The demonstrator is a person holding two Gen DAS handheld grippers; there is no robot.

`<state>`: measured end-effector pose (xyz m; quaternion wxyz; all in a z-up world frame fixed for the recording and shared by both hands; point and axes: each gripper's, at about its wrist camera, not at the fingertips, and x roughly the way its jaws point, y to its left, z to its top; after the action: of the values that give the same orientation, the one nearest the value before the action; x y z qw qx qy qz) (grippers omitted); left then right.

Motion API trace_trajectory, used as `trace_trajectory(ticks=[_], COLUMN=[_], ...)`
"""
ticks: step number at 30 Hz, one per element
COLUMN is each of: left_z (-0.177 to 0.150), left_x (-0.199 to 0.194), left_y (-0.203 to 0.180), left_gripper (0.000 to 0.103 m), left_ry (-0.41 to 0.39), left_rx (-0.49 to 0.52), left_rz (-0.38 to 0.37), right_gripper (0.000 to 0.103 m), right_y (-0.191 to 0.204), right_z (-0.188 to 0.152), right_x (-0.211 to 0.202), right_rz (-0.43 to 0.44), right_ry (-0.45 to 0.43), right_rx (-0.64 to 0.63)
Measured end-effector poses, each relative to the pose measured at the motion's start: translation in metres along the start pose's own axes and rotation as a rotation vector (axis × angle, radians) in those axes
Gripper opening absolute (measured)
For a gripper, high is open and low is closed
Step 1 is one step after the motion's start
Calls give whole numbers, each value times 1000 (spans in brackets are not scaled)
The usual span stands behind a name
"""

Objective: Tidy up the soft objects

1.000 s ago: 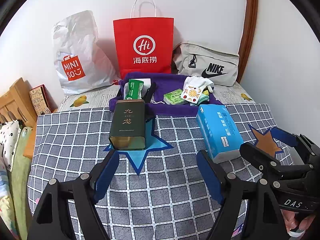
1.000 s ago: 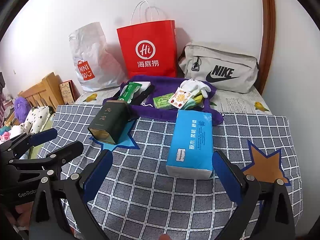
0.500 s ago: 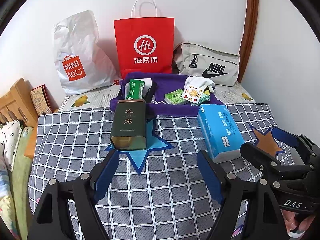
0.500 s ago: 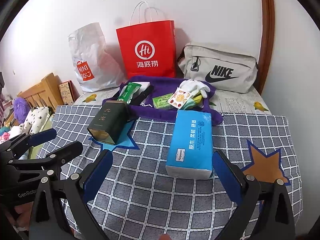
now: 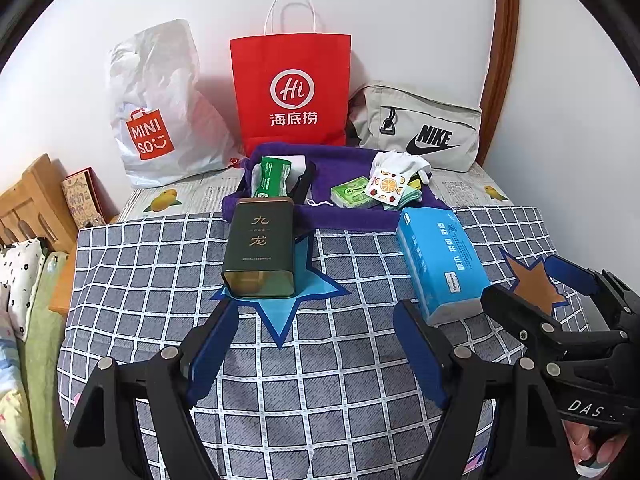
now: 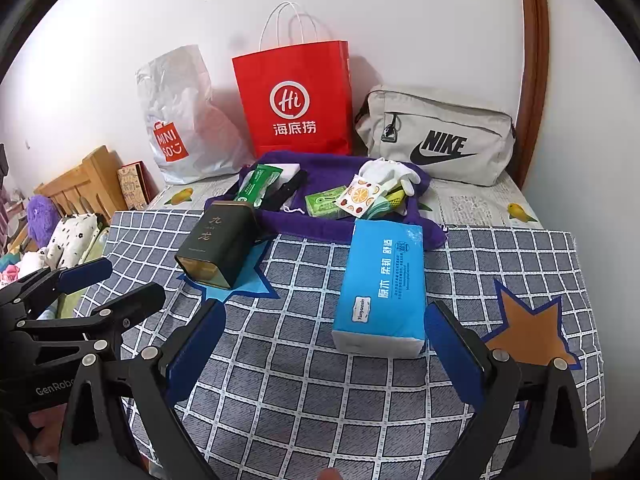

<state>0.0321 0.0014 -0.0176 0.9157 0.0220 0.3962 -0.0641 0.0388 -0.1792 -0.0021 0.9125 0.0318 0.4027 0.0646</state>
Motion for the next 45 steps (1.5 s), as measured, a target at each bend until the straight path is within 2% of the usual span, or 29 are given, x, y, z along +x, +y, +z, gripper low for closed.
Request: trace_trajectory(ticks=[45], left_z=[-2], left_x=[1], left_y=[2], left_gripper=[78], left_ry=[7], left_rx=[-3], left_rz=[5], right_gripper=[99], right_y=[0], right_z=[-2], right_x=[0], right_rz=[-6], right_ry=[0], right_rx=[2])
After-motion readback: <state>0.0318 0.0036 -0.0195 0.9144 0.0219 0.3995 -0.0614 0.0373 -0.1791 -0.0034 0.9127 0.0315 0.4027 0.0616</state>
